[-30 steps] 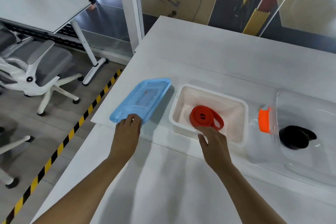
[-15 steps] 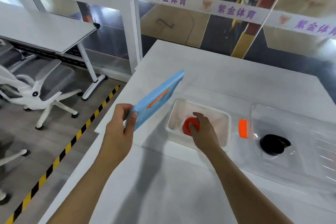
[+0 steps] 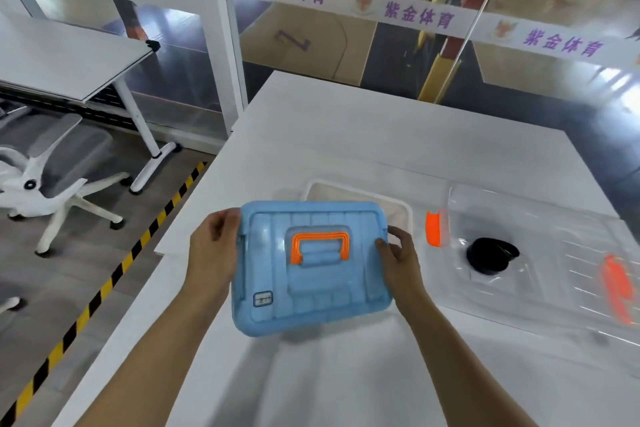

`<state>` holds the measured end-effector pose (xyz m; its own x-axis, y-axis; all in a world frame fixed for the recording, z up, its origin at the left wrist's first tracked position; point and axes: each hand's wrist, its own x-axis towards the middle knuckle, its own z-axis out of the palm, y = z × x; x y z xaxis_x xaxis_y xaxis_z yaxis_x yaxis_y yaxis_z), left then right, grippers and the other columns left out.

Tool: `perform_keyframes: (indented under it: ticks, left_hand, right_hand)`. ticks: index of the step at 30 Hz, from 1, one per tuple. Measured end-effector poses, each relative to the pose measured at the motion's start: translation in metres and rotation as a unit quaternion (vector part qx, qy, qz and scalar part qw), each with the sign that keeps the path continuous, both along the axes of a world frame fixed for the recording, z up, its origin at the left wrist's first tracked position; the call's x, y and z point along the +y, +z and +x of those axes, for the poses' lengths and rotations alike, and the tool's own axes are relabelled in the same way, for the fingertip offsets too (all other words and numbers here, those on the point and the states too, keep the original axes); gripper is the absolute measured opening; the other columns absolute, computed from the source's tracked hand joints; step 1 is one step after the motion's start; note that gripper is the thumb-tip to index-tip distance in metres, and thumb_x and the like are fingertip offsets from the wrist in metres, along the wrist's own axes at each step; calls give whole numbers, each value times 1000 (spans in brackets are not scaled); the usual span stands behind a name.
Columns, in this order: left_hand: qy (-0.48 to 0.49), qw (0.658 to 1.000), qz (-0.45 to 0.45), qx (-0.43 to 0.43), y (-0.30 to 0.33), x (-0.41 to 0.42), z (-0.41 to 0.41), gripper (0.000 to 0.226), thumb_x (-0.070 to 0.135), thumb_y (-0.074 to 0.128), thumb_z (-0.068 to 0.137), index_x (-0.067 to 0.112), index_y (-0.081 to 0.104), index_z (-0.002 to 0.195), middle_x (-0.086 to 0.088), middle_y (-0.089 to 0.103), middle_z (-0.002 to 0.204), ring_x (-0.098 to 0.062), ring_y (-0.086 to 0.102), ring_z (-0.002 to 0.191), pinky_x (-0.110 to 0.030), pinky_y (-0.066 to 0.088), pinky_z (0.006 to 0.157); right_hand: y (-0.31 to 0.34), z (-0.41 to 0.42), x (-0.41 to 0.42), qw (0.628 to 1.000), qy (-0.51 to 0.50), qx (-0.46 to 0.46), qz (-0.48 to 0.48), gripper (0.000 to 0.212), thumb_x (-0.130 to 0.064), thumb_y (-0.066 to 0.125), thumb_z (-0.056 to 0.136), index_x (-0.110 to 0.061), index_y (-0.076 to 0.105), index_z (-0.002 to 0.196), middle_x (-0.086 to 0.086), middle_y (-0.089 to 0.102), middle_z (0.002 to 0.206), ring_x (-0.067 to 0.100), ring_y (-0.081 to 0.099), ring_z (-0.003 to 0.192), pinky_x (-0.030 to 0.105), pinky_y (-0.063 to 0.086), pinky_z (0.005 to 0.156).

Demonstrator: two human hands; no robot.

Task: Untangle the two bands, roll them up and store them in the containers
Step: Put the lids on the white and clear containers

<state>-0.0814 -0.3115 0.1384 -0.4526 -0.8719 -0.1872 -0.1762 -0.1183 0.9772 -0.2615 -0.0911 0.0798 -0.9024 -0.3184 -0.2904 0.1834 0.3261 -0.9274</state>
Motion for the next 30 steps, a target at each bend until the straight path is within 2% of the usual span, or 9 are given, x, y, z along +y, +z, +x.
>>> perform_keyframes:
  ticks: [6,11,14,17,21,23,25,27,30]
  left_hand:
    - [-66,985,-33,-157,-44,24,-3,38,22,60,99,16,56,137,-2,65,124,-25,64,100,-34,48,80]
    - [-109,973,-91,-183,-61,24,-23,37,7,60,98,17,61,133,0,69,127,-24,68,94,-32,49,80]
    - [-126,971,-108,-173,-64,18,-51,37,8,58,99,18,58,136,0,67,130,-20,64,98,-26,46,78]
    - [-164,961,-126,-183,-73,11,-81,45,12,60,98,17,49,142,-3,63,134,-17,57,103,-25,44,79]
    - [-225,940,-140,-216,-93,-2,-107,54,14,55,101,17,39,152,-12,61,139,-31,62,111,-31,47,84]
    - [-254,931,-127,-231,-104,-4,-113,57,17,52,104,17,32,157,-12,55,147,-34,57,126,-33,47,94]
    - [-274,926,-110,-233,-113,-3,-115,61,20,49,106,18,23,161,-6,40,161,-30,43,144,-36,38,113]
    - [-282,925,-117,-226,-123,-2,-116,63,18,46,107,19,17,162,-3,29,167,-27,33,151,-36,29,121]
    - [-277,925,-139,-222,-131,-4,-119,63,13,43,107,18,15,163,-7,27,166,-26,33,150,-34,29,121]
  right_hand:
    - [-19,-14,21,997,-78,-23,15,27,-26,64,101,-16,61,126,12,73,112,19,69,88,26,53,64]
    - [-24,-42,17,993,-97,2,68,41,-10,56,100,-15,59,141,-2,67,102,14,62,82,25,46,64]
    - [-26,-45,9,989,-108,11,96,56,-10,52,100,-20,44,154,-2,61,126,23,62,104,26,45,78]
    - [-30,-52,3,988,-111,23,108,53,-12,53,99,-22,41,149,-2,60,120,18,60,91,24,45,63]
    - [-44,-68,-3,980,-96,27,172,55,-14,52,97,-18,42,151,6,60,136,30,63,114,39,55,84]
    - [-51,-73,-1,979,-70,32,191,47,-10,50,95,-17,49,141,5,63,126,29,64,106,35,54,74]
    - [-56,-75,3,980,-43,35,189,43,-3,46,92,-22,52,130,1,65,107,26,65,91,34,53,63]
    - [-61,-76,6,980,-24,39,191,52,-1,42,95,-27,46,139,-2,62,105,19,62,81,34,51,60]
    - [-70,-80,8,972,-5,33,232,66,-12,35,105,-33,14,164,-2,52,123,22,60,96,31,48,67]
